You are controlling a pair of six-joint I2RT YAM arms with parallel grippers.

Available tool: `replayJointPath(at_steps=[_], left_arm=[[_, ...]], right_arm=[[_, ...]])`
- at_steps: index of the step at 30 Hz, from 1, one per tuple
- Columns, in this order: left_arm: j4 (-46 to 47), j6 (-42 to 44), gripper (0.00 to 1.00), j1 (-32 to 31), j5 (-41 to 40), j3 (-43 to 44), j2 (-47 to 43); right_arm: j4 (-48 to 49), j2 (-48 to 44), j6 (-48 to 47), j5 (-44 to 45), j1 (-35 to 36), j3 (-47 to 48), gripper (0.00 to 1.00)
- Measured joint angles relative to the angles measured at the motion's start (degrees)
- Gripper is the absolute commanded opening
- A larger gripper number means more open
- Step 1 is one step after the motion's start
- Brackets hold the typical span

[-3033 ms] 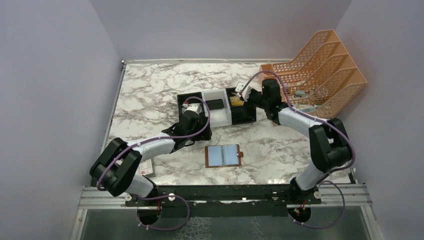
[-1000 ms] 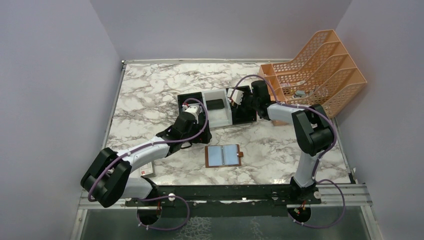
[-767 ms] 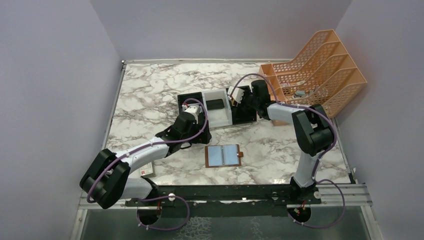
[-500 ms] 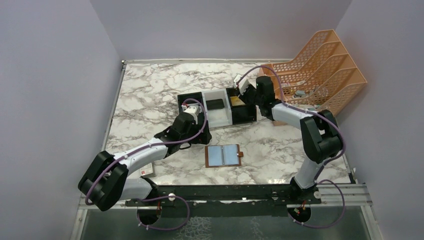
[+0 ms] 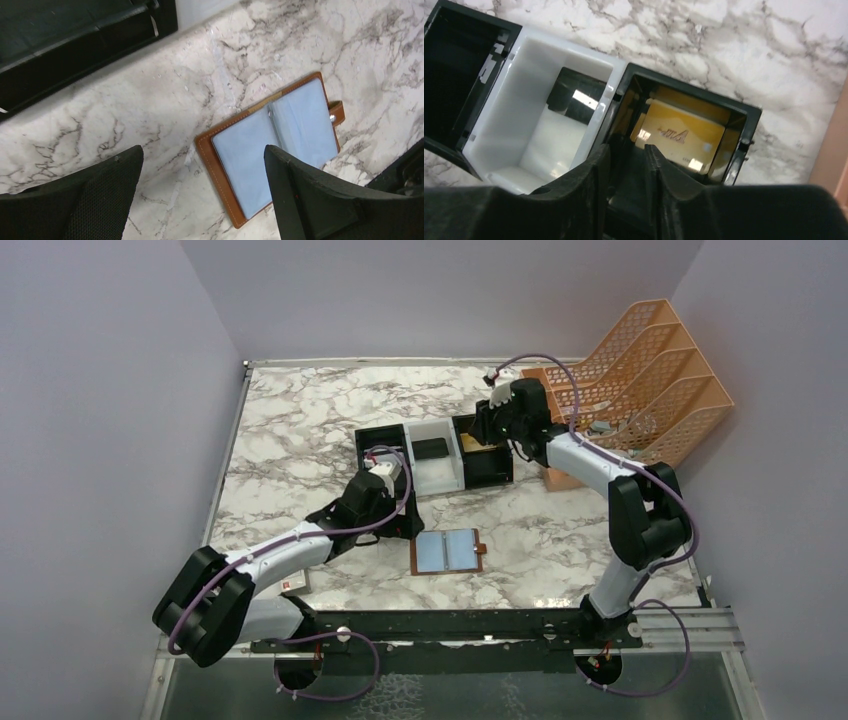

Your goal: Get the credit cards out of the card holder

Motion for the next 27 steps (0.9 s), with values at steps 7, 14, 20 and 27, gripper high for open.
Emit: replayJointPath(at_steps=[7, 14, 20, 27], left_arm=[[3.7, -1.4, 0.87, 0.0, 6.9, -3.2, 1.8], [7.6, -4.7, 0.87, -1.1, 9.9, -4.5, 2.4], [8.4, -7.3, 0.87, -3.2, 9.6, -6.9, -0.7], [8.7, -9.4, 0.87, -5.4, 9.1, -8.0, -2.9]], right_arm=[[-3.4, -6.4, 9.4, -7.5, 0.1, -7.5, 0.38], [-2.0, -13.8, 18.3, -12.0, 3.7, -23.1, 0.38], [-2.8, -17.9, 21.1, -12.0, 8.6, -29.9, 0.38], [-2.4, -28.3, 24.3, -10.2, 9.1, -35.6, 0.35]])
